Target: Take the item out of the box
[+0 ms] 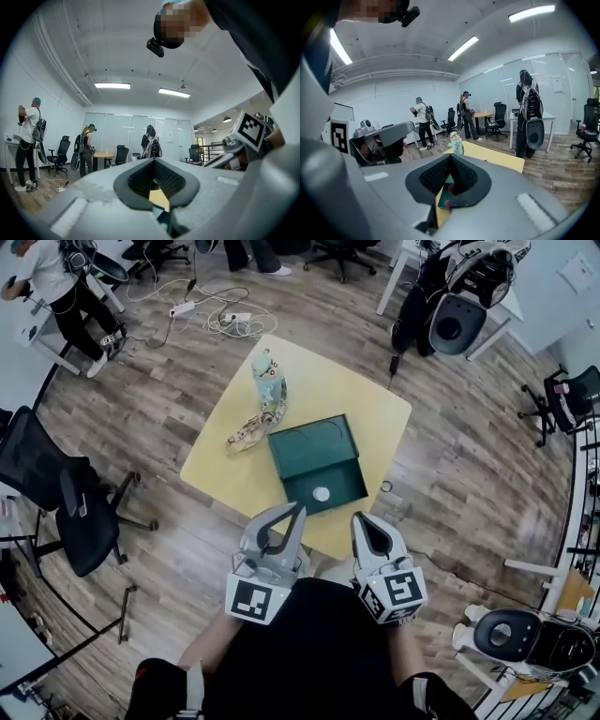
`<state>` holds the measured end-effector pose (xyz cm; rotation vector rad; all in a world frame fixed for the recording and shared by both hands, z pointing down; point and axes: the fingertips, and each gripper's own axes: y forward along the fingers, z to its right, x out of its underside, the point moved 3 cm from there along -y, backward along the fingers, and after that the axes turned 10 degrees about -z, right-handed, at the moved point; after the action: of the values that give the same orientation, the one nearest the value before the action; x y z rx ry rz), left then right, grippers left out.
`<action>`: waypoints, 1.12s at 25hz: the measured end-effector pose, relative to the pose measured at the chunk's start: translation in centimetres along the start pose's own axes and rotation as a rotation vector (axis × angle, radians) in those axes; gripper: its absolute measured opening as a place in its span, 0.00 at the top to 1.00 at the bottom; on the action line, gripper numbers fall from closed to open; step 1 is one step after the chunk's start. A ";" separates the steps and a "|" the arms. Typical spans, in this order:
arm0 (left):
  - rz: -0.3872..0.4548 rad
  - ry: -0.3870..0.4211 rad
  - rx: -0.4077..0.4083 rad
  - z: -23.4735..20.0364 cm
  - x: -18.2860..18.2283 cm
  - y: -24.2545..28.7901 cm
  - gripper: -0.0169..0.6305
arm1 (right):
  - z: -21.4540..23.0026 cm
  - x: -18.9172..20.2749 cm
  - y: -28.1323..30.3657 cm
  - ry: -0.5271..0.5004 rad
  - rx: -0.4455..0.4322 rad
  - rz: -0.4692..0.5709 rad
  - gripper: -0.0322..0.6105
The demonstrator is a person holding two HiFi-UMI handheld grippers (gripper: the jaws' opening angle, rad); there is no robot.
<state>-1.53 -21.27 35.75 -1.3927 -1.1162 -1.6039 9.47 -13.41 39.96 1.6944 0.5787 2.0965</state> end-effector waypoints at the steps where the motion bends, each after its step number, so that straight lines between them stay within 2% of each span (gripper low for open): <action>1: -0.009 -0.006 0.003 -0.2 0.3 0.2 0.97 | 0.1 0.1 0.5 0.008 0.000 -0.008 0.95; 15: -0.085 -0.093 0.012 -3.3 4.0 2.8 0.97 | 1.9 2.3 7.3 0.040 0.002 -0.167 0.95; 27: -0.109 -0.113 0.006 -4.3 5.6 3.6 0.97 | 2.0 6.4 12.6 0.020 -0.035 -0.323 0.94; 28: -0.112 -0.114 0.004 -4.4 5.8 3.7 0.97 | 2.0 6.9 12.9 0.016 -0.042 -0.338 0.89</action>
<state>-0.61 -26.63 41.81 -1.4569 -1.2835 -1.6154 9.56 -20.48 52.92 1.4423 0.7618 1.8684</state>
